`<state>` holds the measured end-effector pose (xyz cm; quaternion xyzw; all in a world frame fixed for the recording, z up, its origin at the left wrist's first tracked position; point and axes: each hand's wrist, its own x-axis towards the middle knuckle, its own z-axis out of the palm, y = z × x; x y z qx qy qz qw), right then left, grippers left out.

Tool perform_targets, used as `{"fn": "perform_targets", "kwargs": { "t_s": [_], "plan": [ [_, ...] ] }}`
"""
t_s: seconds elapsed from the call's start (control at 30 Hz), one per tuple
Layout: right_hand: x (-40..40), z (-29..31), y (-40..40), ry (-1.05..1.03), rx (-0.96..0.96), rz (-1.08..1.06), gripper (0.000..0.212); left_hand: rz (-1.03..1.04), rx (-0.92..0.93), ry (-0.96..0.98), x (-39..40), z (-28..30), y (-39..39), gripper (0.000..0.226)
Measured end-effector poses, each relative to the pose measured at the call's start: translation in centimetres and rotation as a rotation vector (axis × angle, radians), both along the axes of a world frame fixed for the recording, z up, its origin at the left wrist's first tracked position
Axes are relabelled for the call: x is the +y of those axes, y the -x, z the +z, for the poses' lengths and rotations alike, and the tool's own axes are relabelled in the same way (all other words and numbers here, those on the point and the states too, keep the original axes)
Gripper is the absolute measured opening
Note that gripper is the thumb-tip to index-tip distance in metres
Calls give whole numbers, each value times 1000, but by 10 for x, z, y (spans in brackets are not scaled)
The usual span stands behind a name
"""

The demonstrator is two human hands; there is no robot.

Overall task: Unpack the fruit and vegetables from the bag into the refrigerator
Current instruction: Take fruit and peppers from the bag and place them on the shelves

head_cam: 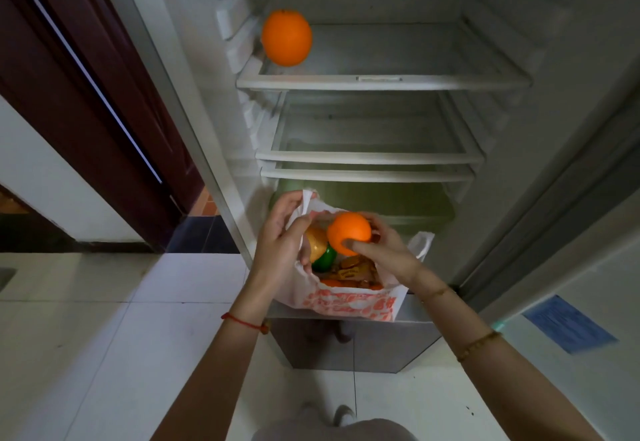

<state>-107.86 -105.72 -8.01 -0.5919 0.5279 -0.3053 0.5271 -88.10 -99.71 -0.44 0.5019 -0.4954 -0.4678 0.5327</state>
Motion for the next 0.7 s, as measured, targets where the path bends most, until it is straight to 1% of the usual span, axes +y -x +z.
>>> {"fn": "perform_targets", "kwargs": {
  "t_s": [0.07,0.17,0.3,0.4,0.57,0.63,0.7],
  "plan": [
    [7,16,0,18,-95,-23,67,-7,1,-5,-1,0,-1,27],
    [15,40,-2,56,-186,-28,70,13,12,-33,-4,-2,-3,28],
    [16,77,-8,175,-256,-32,60,35,26,-28,-11,-1,-4,26],
    [7,106,-14,284,-253,-86,61,28,46,-34,-17,4,-4,28],
    [-37,161,-30,585,-248,-290,63,30,48,-41,-26,9,-3,28],
    [-58,183,-38,684,-200,-330,66,17,48,-52,-28,8,-3,29],
    [-81,202,-45,737,-151,-339,69,3,41,-61,-30,7,-3,28]
  ]
}}
